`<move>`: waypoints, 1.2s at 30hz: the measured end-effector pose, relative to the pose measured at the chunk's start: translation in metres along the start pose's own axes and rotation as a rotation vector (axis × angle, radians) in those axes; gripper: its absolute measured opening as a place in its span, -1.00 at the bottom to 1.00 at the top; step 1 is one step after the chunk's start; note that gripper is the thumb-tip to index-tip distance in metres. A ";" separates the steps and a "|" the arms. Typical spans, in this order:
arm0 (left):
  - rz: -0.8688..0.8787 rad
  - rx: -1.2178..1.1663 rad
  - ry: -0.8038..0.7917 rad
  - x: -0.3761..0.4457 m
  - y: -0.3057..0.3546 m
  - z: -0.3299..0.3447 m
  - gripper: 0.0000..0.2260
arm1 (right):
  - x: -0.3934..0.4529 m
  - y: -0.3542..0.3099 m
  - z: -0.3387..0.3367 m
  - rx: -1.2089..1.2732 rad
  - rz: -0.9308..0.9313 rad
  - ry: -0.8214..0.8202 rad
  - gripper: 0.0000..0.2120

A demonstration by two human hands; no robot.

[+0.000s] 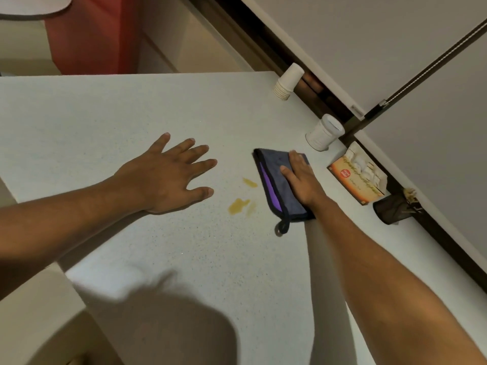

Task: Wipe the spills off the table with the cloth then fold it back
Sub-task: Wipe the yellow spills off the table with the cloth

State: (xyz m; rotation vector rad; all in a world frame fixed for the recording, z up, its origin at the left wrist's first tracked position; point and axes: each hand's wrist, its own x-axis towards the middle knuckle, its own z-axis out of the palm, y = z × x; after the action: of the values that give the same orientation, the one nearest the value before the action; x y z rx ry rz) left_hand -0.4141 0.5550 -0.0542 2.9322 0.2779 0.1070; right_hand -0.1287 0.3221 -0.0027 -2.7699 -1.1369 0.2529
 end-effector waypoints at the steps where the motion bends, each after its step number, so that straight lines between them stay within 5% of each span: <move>1: 0.002 0.002 0.001 0.000 0.000 0.000 -0.18 | 0.004 -0.009 0.003 -0.024 -0.053 -0.007 -0.36; 6: 0.015 -0.013 -0.012 -0.002 0.000 -0.006 -0.17 | -0.032 -0.039 0.015 -0.108 -0.241 -0.005 -0.41; 12: -0.011 -0.015 0.056 -0.012 0.006 -0.021 -0.19 | -0.069 -0.068 0.018 -0.124 -0.127 0.341 -0.58; 16: -0.059 -0.017 0.030 -0.020 0.004 -0.013 -0.19 | -0.043 -0.100 0.042 0.098 0.083 0.148 -0.19; 24: -0.072 -0.045 0.065 -0.021 0.000 -0.008 -0.22 | 0.022 -0.054 0.019 0.042 0.156 0.055 -0.04; 36: -0.074 0.005 0.018 -0.024 0.008 -0.012 -0.21 | -0.176 -0.086 0.059 0.085 -0.125 0.010 -0.33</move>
State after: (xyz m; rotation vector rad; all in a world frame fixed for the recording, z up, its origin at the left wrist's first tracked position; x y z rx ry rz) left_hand -0.4376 0.5451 -0.0423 2.9231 0.3895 0.1224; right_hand -0.3228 0.2624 -0.0264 -2.6124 -1.2605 0.2655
